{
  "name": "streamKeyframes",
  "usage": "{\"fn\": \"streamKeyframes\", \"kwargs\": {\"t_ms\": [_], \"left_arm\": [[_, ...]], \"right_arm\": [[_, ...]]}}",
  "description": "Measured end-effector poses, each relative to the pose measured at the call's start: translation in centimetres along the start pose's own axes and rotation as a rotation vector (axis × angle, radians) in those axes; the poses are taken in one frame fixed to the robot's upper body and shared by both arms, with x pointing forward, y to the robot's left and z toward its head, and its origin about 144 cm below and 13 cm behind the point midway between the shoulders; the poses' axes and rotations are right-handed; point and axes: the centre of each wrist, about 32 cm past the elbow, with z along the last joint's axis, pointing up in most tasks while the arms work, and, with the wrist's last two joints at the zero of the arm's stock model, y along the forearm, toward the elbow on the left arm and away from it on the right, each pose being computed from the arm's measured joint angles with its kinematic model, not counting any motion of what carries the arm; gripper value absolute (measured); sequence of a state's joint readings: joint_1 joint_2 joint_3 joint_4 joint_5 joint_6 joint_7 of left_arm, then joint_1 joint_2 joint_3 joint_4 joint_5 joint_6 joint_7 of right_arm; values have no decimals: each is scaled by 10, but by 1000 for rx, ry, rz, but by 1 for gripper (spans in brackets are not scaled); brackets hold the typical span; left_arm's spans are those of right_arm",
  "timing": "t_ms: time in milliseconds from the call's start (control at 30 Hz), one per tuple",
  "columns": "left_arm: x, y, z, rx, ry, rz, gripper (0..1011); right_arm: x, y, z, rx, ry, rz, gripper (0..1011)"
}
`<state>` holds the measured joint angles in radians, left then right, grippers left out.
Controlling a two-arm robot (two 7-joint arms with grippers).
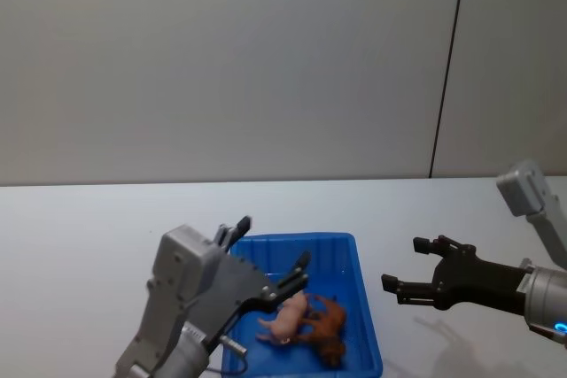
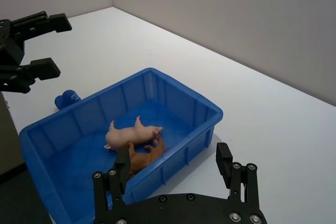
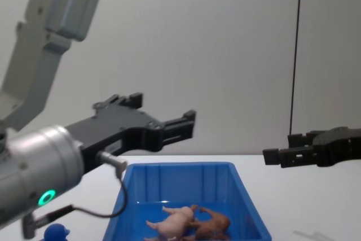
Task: Pick up the two dolls from the table and place them into the box.
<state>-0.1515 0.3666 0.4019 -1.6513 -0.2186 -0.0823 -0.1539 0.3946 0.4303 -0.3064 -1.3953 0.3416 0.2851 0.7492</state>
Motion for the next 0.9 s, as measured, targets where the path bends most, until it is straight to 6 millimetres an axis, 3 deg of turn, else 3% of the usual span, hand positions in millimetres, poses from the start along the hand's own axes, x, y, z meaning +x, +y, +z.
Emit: {"fn": "streamKeyframes", "kwargs": {"t_ms": [533,900], "left_arm": [[5,54,-16,124,15,172,1002],[11,72,-33,186,38,214,1002]], "right_arm": [[1,-5,-2,5,3,-4,1001],[1,-6,-2,6,4,-5,1001]]}}
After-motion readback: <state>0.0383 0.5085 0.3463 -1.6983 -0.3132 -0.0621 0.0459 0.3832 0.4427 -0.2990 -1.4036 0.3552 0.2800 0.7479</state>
